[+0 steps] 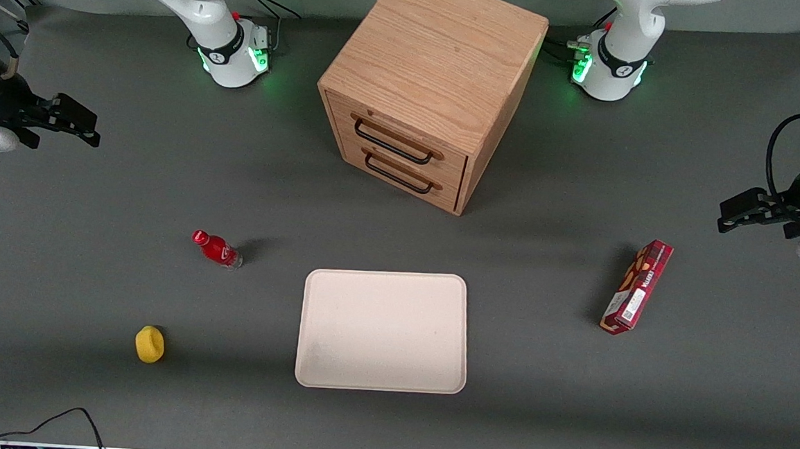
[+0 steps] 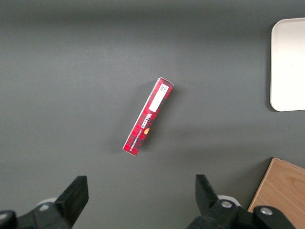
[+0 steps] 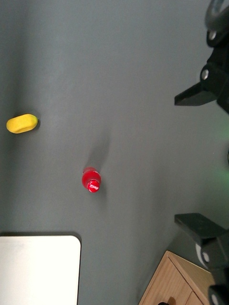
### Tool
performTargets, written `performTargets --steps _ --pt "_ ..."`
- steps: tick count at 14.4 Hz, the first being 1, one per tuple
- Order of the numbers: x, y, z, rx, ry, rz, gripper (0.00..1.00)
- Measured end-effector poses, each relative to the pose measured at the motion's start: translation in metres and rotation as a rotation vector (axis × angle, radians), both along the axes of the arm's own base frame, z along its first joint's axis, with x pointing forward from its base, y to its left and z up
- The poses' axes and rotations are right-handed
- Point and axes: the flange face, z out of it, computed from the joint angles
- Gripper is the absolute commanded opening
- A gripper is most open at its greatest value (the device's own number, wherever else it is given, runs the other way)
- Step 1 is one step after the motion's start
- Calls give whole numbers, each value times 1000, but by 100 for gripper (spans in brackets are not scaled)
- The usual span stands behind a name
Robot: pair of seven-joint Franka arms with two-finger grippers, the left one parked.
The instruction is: Open upper drawer
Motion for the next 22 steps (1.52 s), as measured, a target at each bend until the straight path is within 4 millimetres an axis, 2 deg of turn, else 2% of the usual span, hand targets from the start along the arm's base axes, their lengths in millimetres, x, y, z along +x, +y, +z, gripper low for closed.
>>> performTargets --steps 7,9,10,11,12,15,17,19,22 --pt "1 -2 2 0 -5 -5 100" --pt "1 4 7 3 -9 6 100" --pt "-1 15 11 14 -1 26 100" --pt "-4 34 16 38 4 60 100" --pt "-7 63 20 63 6 109 100" --pt "-26 168 15 92 32 300 100" --pt "-39 230 -3 107 66 419 100" --pt "-39 282 -26 178 109 542 100" --pt "-22 328 -70 282 166 703 100"
